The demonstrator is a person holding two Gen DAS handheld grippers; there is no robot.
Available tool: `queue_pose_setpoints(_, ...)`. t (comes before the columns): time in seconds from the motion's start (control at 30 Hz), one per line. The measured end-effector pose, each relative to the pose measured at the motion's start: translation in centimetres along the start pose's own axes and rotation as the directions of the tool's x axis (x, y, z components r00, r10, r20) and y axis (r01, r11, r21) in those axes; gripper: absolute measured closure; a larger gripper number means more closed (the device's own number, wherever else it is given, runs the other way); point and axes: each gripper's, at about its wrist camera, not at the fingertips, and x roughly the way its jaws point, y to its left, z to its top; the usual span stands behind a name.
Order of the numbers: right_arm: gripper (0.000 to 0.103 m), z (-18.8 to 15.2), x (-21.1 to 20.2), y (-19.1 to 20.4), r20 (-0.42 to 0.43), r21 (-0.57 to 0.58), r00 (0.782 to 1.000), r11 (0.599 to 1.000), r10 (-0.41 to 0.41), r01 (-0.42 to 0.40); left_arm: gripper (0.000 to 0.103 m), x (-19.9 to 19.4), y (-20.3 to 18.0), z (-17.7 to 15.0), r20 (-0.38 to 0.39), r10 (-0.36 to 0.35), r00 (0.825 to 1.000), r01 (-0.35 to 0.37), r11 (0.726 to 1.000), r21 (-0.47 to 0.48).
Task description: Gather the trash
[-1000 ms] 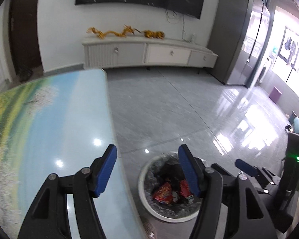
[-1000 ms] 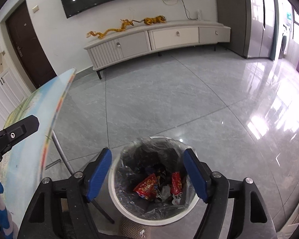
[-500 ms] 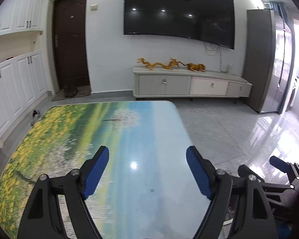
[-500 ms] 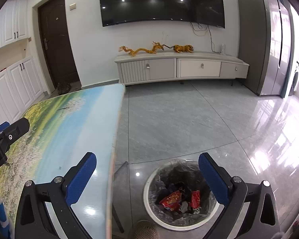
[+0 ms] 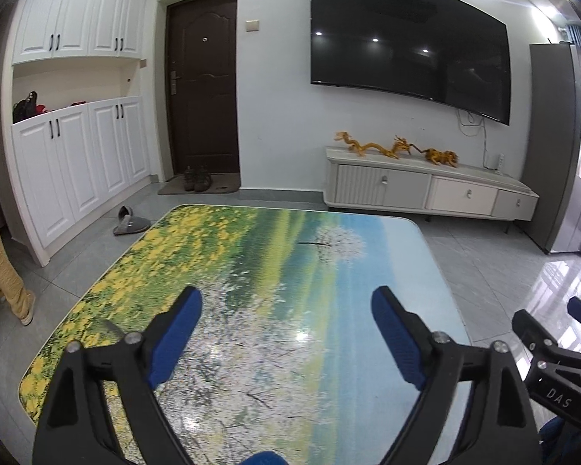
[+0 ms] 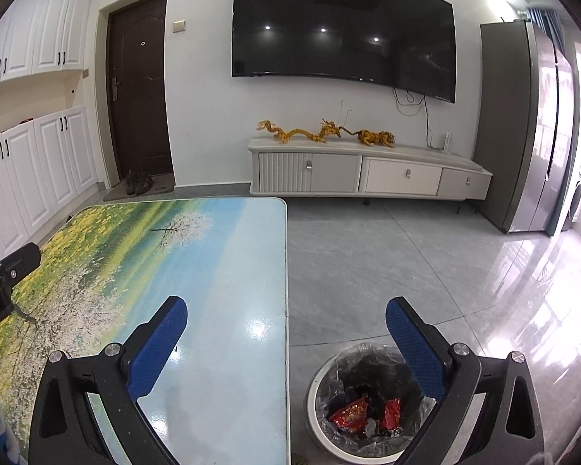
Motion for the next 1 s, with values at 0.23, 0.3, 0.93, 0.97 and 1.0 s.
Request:
queue_pose_setpoints(0.23, 0.000, 0.1, -0.3, 0.6, 0.024, 0.004, 1.000, 1.000, -0.018, 0.018, 0.006, -0.5, 1.4, 0.1, 0.030, 0.033, 0.999, -0.032, 0.999, -0.025)
queue_pose_setpoints(0.3, 0.000, 0.0, -0.5, 0.7, 0.034, 0.000, 0.999, 1.000, -0.021, 0.021, 0.006, -0.7, 1.5, 0.0, 0.035, 0.035, 0.999, -0.034, 0.999, -0.027)
queue_pose_setpoints(0.93, 0.000, 0.0, -1.4, -1.7, 0.052, 0.052, 0.995, 0.996, -0.081, 0.078, 0.006, -1.1, -1.0, -0.5, 0.022, -0.011, 1.000, 0.011, 0.999, 0.032)
queue_pose_setpoints(0.97, 0.000, 0.0, -1.5, -1.8, 0.054, 0.053, 0.995, 0.995, -0.083, 0.081, 0.006, -1.1, -1.2, -0.6, 0.023, -0.013, 1.000, 0.012, 0.999, 0.034)
queue_pose_setpoints(1.0, 0.000, -0.1, -1.6, -1.9, 0.056, 0.053, 0.995, 0.995, -0.085, 0.083, 0.006, -1.2, -1.3, -0.6, 0.024, -0.014, 1.000, 0.013, 0.999, 0.037)
